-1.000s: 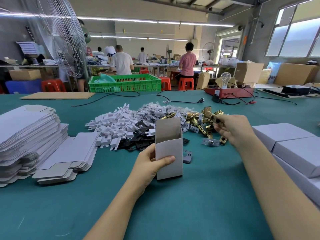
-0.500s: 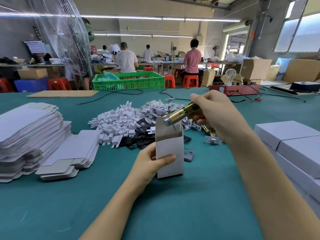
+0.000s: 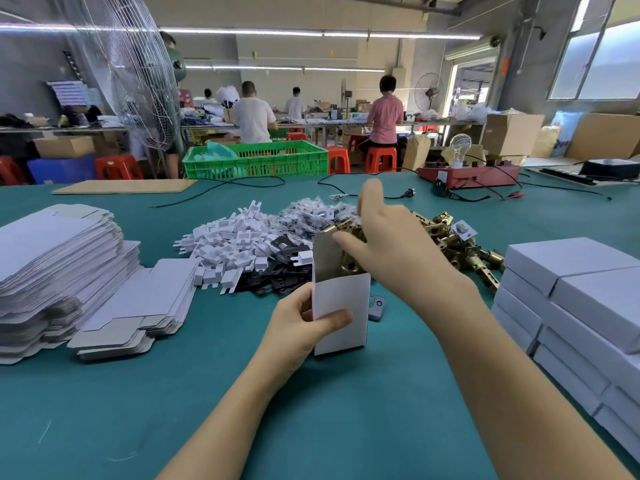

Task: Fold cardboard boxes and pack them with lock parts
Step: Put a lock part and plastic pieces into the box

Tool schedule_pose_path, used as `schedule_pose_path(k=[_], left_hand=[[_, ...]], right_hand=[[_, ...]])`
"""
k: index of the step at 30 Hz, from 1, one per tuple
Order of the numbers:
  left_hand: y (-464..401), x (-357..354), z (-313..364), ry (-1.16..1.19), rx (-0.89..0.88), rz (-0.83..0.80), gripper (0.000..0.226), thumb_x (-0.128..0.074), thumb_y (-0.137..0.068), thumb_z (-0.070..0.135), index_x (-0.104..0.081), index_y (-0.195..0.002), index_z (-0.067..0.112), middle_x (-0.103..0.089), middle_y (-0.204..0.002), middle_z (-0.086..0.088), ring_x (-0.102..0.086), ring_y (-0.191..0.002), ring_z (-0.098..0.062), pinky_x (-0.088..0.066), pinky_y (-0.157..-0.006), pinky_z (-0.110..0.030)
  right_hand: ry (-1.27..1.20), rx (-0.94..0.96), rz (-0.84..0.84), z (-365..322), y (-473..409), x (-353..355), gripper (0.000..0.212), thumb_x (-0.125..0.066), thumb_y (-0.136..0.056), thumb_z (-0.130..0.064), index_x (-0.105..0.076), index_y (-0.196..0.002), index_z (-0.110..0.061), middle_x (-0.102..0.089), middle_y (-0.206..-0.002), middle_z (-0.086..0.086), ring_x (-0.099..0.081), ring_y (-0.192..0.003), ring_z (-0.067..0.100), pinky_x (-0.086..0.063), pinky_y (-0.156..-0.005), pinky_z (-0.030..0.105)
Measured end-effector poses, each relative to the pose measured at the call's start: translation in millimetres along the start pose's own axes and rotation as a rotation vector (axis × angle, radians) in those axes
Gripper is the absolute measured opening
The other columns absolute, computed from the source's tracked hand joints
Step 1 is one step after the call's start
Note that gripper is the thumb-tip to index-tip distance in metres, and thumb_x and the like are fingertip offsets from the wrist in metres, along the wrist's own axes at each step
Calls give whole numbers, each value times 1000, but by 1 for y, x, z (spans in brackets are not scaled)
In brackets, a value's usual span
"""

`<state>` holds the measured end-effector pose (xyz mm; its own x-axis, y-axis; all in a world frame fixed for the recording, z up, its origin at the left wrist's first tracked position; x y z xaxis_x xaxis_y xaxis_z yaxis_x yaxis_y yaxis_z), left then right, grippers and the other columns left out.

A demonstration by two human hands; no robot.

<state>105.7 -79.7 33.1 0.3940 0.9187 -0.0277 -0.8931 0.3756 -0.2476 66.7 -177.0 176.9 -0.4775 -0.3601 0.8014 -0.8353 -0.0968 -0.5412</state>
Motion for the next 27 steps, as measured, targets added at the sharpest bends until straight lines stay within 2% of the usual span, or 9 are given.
schedule_pose_path(k=[7,10,12,14,17,20,23,25,27], left_hand=[[0,-1,1,-9,1,1,34,-79,-70,20,-73,-99,37,-76,-100,5,-71,-91,-9,-53,-69,-17],[0,-1,0,-18,7,1,33,-79,-70,21,-73,-99,34,-76,-100,4,-71,-92,-12,-54,-71,-20],[1,-1,0,-13,7,2,32,-78,-70,20,-73,-99,32,-76,-100,3,-71,-92,-12,-55,-71,-21],[1,0,0,-8,4,9,31,-78,-69,20,-74,-98,32,-76,-99,4,-71,-91,-12,-55,-71,-21],[0,0,1,-17,1,15,30,-78,-69,20,-74,-96,35,-76,-98,6,-71,-90,-10,-53,-70,-19],[0,4,-1,4,6,32,30,-79,-70,19,-75,-95,34,-76,-98,6,-71,-90,-9,-54,-70,-19],[-1,8,-5,12,15,50,29,-81,-76,9,-74,-98,26,-77,-98,4,-72,-90,-11,-57,-73,-22],[-1,10,-6,15,24,66,28,-78,-79,5,-72,-99,23,-77,-96,4,-72,-88,-10,-56,-72,-21],[-2,11,-6,22,31,79,28,-77,-80,4,-72,-99,24,-77,-94,5,-72,-87,-9,-55,-70,-19]], right_hand=[[193,-40,-50,4,0,-8,34,-56,-93,-31,-27,-86,-15,-35,-65,0,-34,-56,19,-18,-45,31],[298,-20,-69,0,0,-11,35,-59,-91,-35,-31,-86,-16,-32,-67,-2,-39,-71,25,-17,-46,30],[310,-31,-99,1,0,-15,33,-60,-91,-35,-32,-84,-18,-34,-69,-1,-39,-77,26,-23,-50,30],[325,-51,-122,4,0,-18,32,-59,-91,-28,-30,-81,-18,-39,-76,2,-39,-79,26,-30,-59,31],[354,-50,-133,6,-1,-19,32,-55,-88,-12,-29,-70,-11,-42,-73,5,-44,-77,29,-30,-56,30],[67,-70,-214,12,-2,-18,18,-60,-90,-22,-56,-74,-14,-58,-75,1,-56,-76,22,-41,-61,28],[-343,-209,-47,40,-4,-2,12,-63,-89,-29,-67,-85,-18,-66,-78,-4,-60,-70,9,-48,-66,26],[-313,-300,20,69,-1,0,9,-62,-89,-26,-66,-85,-18,-65,-80,-2,-61,-71,13,-50,-70,28],[-193,-377,-129,92,3,-20,8,-62,-90,-23,-64,-82,-19,-64,-85,0,-63,-77,17,-52,-70,31]])
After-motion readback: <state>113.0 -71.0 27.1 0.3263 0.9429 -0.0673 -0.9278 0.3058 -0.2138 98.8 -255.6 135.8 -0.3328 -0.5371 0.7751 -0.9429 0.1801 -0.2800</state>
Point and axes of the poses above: each hand's wrist, its own y-axis away from the middle knuckle, its own x-axis out of the back of the hand, z = x × y, the point moved 9 cm from there along -y, towards the middle knuckle
